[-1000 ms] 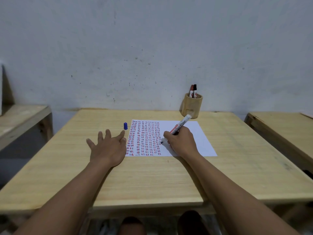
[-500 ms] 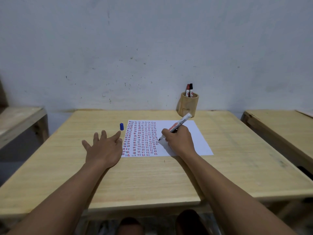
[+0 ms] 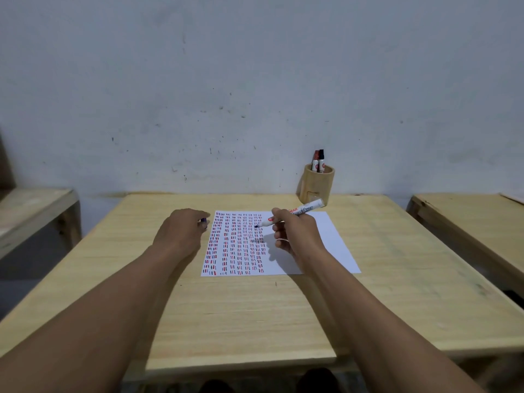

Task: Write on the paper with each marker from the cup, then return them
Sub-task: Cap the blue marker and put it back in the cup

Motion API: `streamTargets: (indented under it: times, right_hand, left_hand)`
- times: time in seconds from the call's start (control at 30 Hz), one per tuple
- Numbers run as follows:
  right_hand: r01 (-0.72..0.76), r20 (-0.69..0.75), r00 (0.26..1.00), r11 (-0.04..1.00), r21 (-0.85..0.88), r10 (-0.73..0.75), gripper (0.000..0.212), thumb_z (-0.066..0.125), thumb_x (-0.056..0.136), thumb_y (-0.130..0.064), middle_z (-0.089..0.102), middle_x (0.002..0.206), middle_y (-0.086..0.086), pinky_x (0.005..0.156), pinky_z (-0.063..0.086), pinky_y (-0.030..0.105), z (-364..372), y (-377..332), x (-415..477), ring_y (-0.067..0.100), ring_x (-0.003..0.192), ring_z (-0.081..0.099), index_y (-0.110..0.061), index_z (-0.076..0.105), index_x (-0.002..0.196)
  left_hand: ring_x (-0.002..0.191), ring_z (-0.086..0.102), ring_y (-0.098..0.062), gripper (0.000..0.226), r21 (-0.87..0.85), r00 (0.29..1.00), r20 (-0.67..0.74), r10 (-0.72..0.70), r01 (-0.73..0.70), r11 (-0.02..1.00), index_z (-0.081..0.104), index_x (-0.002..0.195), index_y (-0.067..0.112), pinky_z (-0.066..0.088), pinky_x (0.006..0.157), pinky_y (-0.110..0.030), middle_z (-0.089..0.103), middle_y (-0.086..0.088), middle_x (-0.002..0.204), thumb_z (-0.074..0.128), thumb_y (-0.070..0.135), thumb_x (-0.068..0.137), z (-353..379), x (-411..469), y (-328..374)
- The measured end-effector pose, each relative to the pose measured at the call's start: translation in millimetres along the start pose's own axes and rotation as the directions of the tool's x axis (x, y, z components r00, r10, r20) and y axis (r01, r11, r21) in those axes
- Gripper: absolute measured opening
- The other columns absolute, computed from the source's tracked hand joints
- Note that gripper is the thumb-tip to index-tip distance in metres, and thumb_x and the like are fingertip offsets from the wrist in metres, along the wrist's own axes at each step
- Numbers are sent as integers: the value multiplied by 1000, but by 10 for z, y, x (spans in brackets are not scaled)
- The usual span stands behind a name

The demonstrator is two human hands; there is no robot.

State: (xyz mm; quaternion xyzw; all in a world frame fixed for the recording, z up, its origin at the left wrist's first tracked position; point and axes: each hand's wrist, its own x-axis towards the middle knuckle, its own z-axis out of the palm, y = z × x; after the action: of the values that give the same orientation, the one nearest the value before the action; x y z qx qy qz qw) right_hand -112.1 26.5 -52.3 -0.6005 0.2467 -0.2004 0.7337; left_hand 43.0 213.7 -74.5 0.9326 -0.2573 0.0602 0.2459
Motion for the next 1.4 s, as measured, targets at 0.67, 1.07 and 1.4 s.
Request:
streamTargets:
  times: [0.67,1.07,1.4]
  right_hand:
    - [-14,-12,1000,962,274,18,15,66,90,-5,56,64,6,50,52,18,24,-288,-214,12,54,52,7,74,89]
    - [5,21,1000,942,337,-13,28,70,92,-9,64,64,6,49,54,18,-88,-371,-232,11,52,60,14,70,108]
    - [-94,60,995,896,434,75,12,75,90,-10,64,67,6,52,57,17,-50,-378,-280,10,55,61,1,72,93]
  left_hand:
    - [83,62,-16,11,-750,993,36,-110,100,654,80,97,19,50,79,-33,75,-1,94,73,18,88,-322,-340,861]
    - [84,60,-15,13,-785,987,151,-58,155,600,77,101,16,50,73,-28,76,-9,105,67,15,93,-401,-442,1135]
    - [88,63,-16,12,-790,993,110,-51,118,601,78,96,19,53,74,-28,77,-5,99,66,17,95,-449,-447,1211]
